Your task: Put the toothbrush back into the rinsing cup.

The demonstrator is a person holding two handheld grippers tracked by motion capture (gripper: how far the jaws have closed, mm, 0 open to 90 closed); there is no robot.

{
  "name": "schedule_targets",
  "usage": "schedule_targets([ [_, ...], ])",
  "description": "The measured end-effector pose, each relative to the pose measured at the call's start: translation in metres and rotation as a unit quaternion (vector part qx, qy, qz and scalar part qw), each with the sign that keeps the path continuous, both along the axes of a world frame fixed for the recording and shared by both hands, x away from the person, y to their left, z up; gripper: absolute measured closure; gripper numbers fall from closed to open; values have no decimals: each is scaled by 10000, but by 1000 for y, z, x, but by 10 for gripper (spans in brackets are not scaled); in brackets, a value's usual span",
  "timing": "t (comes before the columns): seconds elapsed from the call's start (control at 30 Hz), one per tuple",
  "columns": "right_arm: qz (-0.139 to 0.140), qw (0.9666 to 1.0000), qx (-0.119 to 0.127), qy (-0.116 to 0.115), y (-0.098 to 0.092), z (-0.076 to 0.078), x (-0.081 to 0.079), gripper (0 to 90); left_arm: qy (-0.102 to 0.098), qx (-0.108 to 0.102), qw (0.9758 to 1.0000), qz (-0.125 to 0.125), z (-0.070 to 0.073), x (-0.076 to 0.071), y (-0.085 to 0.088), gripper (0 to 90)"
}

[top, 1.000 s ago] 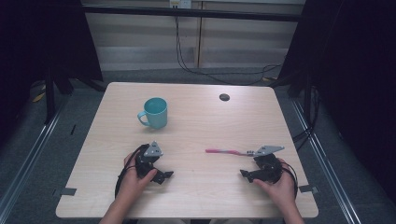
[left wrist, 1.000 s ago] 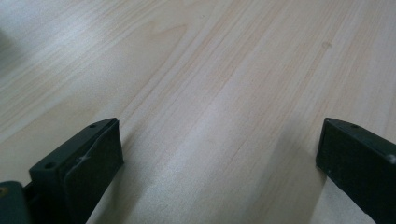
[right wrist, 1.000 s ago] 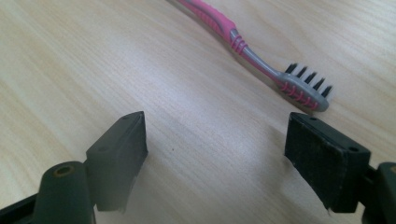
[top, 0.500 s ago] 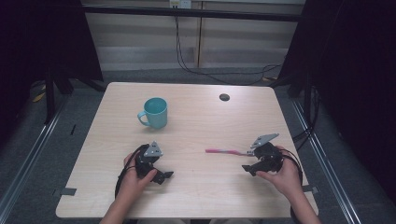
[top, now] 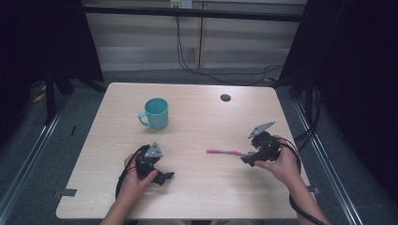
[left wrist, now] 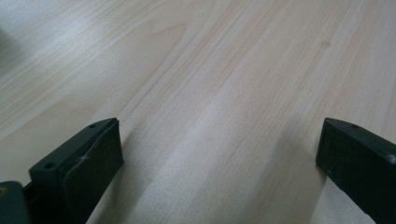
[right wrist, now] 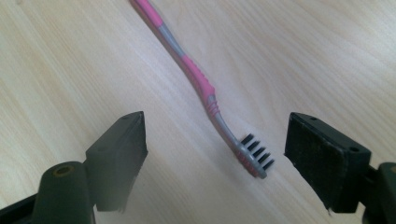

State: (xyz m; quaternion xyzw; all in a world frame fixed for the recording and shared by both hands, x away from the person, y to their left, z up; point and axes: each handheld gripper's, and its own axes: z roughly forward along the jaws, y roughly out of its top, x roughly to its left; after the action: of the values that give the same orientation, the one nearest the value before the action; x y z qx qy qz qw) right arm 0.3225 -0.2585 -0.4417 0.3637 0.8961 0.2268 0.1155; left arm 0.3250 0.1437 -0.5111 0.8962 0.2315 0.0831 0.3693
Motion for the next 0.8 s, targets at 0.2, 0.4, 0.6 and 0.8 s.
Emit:
schedule_targets([
  [0.2, 70, 9999, -85, 87, 5, 0, 14, 211, 2, -13, 10000, 2, 0, 0, 0, 3],
  [0.4, 124, 9995, -191, 208, 12, 0, 25, 214, 1, -4, 10000, 1, 0, 0, 0, 3],
  [0.6, 327, 9982, -441, 253, 19, -1, 36, 224, 1, -15, 10000, -8, 0, 0, 0, 3],
  [0.8, 522, 9958, -667, 332, 29, -3, 43, 230, 4, -3, 10000, -6, 0, 0, 0, 3],
])
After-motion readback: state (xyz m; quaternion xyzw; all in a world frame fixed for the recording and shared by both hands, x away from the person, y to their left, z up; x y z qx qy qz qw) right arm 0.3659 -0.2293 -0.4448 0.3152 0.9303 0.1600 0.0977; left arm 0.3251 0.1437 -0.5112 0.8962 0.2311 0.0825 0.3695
